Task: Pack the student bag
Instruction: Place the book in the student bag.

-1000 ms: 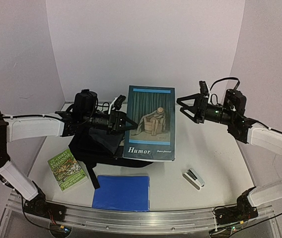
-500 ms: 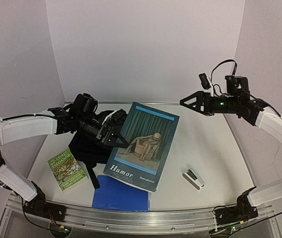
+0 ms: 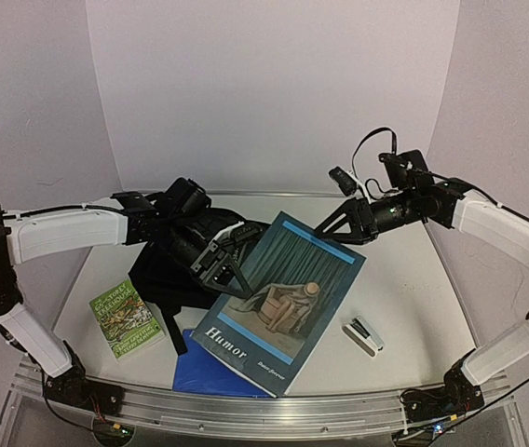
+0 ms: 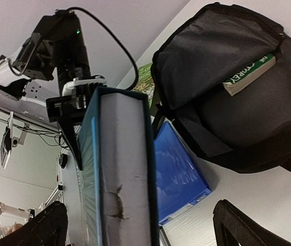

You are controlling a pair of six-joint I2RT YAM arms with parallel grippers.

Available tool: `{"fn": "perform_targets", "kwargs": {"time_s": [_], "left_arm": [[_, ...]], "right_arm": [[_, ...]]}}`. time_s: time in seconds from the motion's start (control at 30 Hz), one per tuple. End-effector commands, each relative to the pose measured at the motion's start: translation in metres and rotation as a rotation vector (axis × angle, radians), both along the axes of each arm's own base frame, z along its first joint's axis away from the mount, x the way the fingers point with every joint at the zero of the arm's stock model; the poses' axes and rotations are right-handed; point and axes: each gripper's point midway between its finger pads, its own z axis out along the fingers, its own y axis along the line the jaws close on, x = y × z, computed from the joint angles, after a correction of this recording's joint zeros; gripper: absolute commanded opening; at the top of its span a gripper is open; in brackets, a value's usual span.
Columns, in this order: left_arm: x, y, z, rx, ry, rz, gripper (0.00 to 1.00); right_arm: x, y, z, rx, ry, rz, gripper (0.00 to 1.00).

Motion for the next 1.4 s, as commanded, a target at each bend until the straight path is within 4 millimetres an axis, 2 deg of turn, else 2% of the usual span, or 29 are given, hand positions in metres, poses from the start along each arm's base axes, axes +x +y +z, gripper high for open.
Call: {"fn": "perform_targets", "kwargs": {"time_s": [0.0, 0.13, 0.23, 0.4, 0.57, 0.67, 0.73, 0.87, 1.0, 1.1, 1.23, 1.37], "left_arm": [[0.001, -0.007, 0.027, -0.1, -0.046, -0.054, 0.15], [0.002, -0.009, 0.026, -0.105, -0.032, -0.067, 0.15], [0.003, -0.01, 0.023, -0.092, -0.026, -0.069, 0.15], [0.008, -0.012, 0.019, -0.076, -0.052, -0.045, 0.18], [0.016, -0.016, 0.009, -0.056, -0.066, -0.004, 0.44], [0.031, -0.013, -0.001, -0.008, -0.11, 0.072, 0.71], [0.044, -0.007, 0.0, 0.001, -0.139, 0.136, 0.8], [0.076, 0.017, 0.01, -0.016, -0.195, 0.304, 0.86], [0.117, 0.057, 0.025, 0.006, -0.276, 0.548, 0.92], [0.143, 0.087, 0.032, 0.054, -0.322, 0.738, 0.98], [0.173, 0.127, 0.02, 0.126, -0.271, 0.955, 1.0], [0.194, 0.162, -0.012, 0.177, -0.143, 1.106, 1.0]], "right_arm": [[-0.015, 0.008, 0.017, 0.05, -0.02, 0.081, 0.98], [-0.023, 0.015, 0.002, 0.035, 0.02, 0.112, 0.91], [-0.034, 0.022, -0.003, 0.043, 0.04, 0.161, 0.74], [-0.044, 0.025, 0.003, 0.074, 0.037, 0.21, 0.38], [-0.045, 0.024, 0.006, 0.079, 0.024, 0.208, 0.11], [-0.034, 0.023, 0.0, 0.045, 0.01, 0.143, 0.02], [-0.024, 0.023, -0.001, 0.033, -0.001, 0.085, 0.0], [-0.007, 0.026, 0.007, 0.067, -0.015, -0.021, 0.0], [0.014, 0.021, 0.023, 0.099, -0.052, -0.161, 0.0], [0.037, 0.006, 0.034, 0.099, -0.081, -0.328, 0.0], [0.064, -0.025, 0.048, 0.111, -0.113, -0.575, 0.0], [0.071, -0.053, 0.07, 0.187, -0.188, -0.744, 0.0]]}}
